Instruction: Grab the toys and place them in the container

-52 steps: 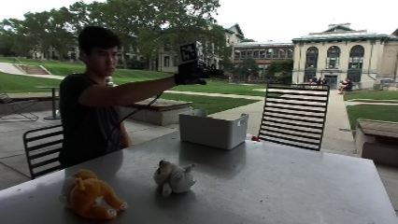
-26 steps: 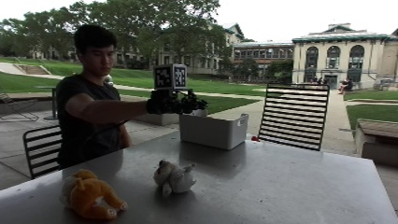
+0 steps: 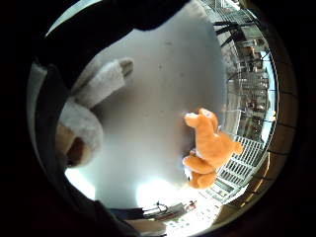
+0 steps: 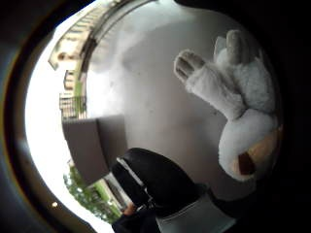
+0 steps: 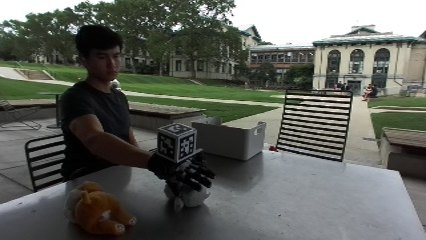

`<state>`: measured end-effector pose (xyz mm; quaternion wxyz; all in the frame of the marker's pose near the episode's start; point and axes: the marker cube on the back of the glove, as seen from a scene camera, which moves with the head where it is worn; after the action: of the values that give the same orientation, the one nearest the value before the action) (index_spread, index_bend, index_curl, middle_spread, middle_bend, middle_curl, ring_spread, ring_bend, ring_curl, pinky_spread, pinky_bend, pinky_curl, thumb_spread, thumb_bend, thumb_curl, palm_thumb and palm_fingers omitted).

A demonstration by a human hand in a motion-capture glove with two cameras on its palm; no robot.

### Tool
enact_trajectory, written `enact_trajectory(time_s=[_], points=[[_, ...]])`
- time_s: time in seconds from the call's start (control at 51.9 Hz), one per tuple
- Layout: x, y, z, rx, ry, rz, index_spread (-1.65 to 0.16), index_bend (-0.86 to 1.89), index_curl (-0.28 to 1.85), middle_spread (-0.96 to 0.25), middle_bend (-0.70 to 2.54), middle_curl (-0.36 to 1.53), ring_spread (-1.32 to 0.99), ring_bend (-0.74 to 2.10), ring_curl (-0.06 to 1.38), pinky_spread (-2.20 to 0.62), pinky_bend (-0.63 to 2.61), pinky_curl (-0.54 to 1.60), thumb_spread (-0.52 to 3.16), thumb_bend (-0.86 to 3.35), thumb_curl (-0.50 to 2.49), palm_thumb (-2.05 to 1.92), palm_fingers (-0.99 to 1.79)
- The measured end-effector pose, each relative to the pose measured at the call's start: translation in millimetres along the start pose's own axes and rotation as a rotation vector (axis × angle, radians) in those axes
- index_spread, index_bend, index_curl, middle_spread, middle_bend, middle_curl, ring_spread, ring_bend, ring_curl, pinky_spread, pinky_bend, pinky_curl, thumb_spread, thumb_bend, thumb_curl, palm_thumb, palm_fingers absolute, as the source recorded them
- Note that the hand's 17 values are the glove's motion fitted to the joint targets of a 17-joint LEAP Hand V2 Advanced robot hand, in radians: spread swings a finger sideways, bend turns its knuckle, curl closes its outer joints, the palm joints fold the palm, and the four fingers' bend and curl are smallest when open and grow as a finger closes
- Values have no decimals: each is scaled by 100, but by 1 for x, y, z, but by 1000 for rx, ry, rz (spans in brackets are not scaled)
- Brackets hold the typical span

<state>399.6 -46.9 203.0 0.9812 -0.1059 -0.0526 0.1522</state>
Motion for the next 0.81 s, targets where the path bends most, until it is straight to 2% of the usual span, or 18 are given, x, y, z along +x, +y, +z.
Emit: enact_trajectory(time_s=[0.077, 0.193, 0.231, 0.27, 0.347, 0.443, 0.501, 0.559, 0.636, 0.694, 0.713, 0.809], points=[[1, 1, 14, -22, -6, 14, -35, 18, 31, -7, 20, 38, -3, 23, 19, 4, 93, 33, 104, -1, 18, 0, 13], [7, -1, 21, -20, 23, 27, -35, 19, 33, -8, 19, 39, -5, 28, 21, 2, 98, 34, 112, 3, 22, 9, 28], [9, -1, 23, -21, 44, 30, -36, 22, 34, -9, 19, 39, -7, 35, 22, -4, 100, 34, 116, 8, 24, 19, 43], [10, -1, 26, -20, 66, 35, -36, 21, 34, -9, 18, 38, -8, 38, 23, -8, 102, 34, 118, 10, 25, 23, 47], [13, -1, 29, -5, 80, 46, -35, 18, 34, -12, 16, 37, -17, 60, 29, -25, 107, 35, 123, 20, 30, 42, 81], [9, 1, 31, 22, 103, 51, -34, 15, 34, -17, 20, 39, -28, 75, 34, -36, 103, 35, 125, 25, 34, 53, 96], [5, 2, 31, 50, 119, 58, -32, 14, 34, -21, 30, 43, -35, 82, 38, -44, 98, 34, 118, 27, 38, 61, 110], [6, 1, 29, 75, 121, 57, -32, 15, 35, -24, 31, 44, -38, 83, 40, -47, 97, 35, 115, 26, 40, 63, 106], [11, -2, 24, 121, 121, 51, -29, 20, 38, -29, 43, 49, -39, 98, 45, -51, 84, 32, 100, 29, 46, 75, 125], [11, -1, 24, 134, 119, 61, -29, 19, 38, -30, 45, 50, -40, 99, 45, -53, 83, 32, 94, 28, 49, 77, 121], [11, 0, 23, 137, 118, 65, -27, 24, 41, -31, 52, 52, -39, 105, 48, -51, 76, 30, 92, 30, 50, 80, 134], [12, 0, 21, 131, 118, 75, -24, 35, 45, -32, 67, 57, -39, 108, 48, -48, 67, 29, 82, 35, 57, 91, 142]])
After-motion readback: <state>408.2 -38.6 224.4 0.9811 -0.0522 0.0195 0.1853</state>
